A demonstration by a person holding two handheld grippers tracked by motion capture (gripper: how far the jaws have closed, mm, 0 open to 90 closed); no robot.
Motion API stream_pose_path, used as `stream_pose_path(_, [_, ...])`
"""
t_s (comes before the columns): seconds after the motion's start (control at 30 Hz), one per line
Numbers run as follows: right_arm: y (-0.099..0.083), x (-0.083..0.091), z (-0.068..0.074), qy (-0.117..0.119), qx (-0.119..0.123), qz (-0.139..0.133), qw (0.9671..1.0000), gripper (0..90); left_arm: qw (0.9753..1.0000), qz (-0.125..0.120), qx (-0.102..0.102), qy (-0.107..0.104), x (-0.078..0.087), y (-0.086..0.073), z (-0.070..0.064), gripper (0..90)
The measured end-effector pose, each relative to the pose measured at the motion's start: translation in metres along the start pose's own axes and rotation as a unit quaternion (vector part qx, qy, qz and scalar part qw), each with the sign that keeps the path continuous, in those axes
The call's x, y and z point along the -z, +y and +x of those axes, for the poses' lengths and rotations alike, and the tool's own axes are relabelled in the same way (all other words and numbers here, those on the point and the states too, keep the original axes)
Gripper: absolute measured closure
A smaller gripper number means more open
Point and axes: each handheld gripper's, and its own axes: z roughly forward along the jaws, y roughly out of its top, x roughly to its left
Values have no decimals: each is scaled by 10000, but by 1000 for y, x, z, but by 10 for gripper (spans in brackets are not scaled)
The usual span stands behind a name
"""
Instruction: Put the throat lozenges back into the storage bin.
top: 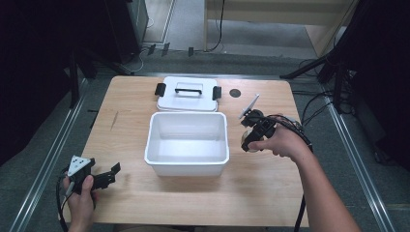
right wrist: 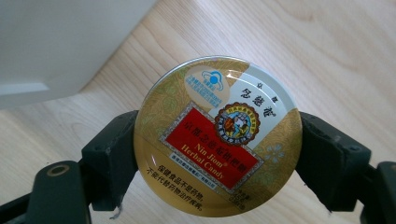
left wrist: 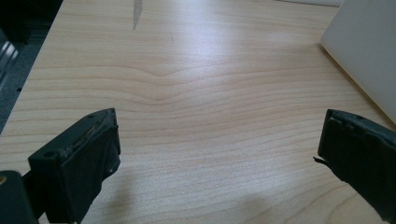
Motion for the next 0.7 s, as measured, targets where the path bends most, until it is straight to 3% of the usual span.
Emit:
stream_pose_path(0.23, [7,14,7,-71,479,-125,9987,204,10000,-1,-3,-10,0,0,0,0])
stream_pose_path(0.7, [21,41,15,-109,740,-261,9969,204,10000,-22,33,-24,0,0,0,0])
